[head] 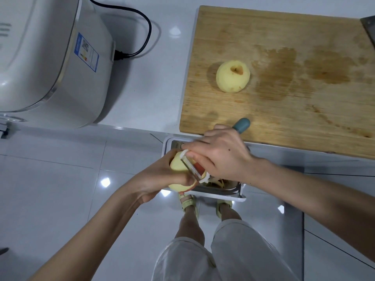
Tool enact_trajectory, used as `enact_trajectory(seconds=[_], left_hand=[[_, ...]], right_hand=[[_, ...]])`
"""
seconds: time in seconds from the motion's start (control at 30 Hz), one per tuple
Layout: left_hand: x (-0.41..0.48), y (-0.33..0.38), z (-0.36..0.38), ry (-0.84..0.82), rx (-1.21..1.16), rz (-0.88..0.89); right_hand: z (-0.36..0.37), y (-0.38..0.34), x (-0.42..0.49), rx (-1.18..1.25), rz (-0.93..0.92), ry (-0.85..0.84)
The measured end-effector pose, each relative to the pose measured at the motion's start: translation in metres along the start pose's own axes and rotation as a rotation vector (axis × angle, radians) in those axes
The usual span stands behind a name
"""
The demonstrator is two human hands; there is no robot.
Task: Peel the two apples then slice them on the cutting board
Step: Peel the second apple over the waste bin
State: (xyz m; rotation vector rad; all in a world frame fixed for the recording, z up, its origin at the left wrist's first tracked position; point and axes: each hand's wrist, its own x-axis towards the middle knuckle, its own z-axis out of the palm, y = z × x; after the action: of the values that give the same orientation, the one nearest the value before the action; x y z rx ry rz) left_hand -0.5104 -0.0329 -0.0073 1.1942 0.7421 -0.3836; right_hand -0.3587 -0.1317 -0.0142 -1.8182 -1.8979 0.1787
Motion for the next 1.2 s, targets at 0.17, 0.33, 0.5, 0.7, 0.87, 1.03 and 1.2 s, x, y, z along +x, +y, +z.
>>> enact_trajectory(seconds=[0.17, 0.33, 0.5, 0.7, 0.87, 1.03, 1.2], left_hand=[[-0.007, -0.005, -0.005, 0.022, -0.125, -0.03], [-0.008, -0.001, -0.007, -0.036, -0.23, -0.012], [-0.006, -0.001, 0.0, -0.101, -0.227, -0.063], [-0.007, -0.002, 0.0, -0.101, -0.213, -0.061], [-0.011, -0.004, -0.002, -0.123, -0.343, -0.041], [-0.008, -0.006, -0.002, -0.079, -0.478, -0.031], [-0.004, -0.006, 0.001, -0.104, -0.526, -0.026]], right_hand=[[0.009, 0.023, -0.024, 0.004, 0.217, -0.071], [0.001, 0.013, -0.026, 0.026, 0.306, 0.099], [-0.004, -0.018, -0.011, -0.013, 0.154, 0.16], [-0.001, -0.003, -0.02, -0.042, 0.148, 0.068], [0.008, 0.019, -0.039, -0.034, 0.326, -0.021], [0.0, 0.009, -0.033, 0.133, 0.58, -0.091], [-0.008, 0.0, -0.027, 0.407, 0.728, -0.186]])
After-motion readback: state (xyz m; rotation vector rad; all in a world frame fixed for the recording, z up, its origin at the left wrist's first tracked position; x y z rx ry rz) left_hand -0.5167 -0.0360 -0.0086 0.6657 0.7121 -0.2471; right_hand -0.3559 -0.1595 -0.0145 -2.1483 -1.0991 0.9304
